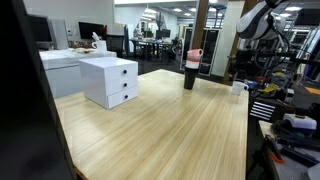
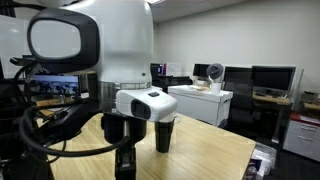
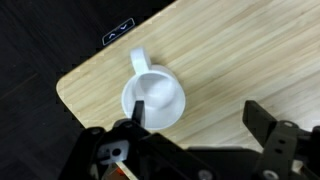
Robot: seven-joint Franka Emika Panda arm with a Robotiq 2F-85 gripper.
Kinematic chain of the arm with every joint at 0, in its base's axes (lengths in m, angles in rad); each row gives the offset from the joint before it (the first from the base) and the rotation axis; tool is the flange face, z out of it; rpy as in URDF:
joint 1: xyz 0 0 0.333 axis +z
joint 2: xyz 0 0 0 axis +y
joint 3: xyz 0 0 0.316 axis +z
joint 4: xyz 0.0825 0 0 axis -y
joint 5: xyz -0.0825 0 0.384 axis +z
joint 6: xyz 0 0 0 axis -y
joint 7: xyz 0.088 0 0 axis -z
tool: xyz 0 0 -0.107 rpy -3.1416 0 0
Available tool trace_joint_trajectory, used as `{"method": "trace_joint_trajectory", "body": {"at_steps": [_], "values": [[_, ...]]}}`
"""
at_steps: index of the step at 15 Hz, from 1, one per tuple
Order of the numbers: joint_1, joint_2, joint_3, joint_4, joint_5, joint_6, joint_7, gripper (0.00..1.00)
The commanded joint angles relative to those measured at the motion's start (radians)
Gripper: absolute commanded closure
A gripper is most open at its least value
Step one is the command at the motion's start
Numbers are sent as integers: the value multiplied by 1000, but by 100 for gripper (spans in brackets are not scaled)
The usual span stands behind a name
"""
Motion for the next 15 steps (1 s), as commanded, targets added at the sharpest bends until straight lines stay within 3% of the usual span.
{"method": "trace_joint_trajectory", "body": {"at_steps": [1, 2, 3, 4, 13, 15], "values": [[-11, 34, 11, 4, -16, 1, 38, 0], [-11, 44, 12, 4, -16, 3, 42, 0], [-11, 46, 13, 4, -17, 8, 41, 25], [-11, 51, 13, 5, -19, 9, 40, 27], [-11, 67, 16, 12, -24, 12, 44, 91], [-11, 72, 16, 13, -25, 14, 47, 96]]}}
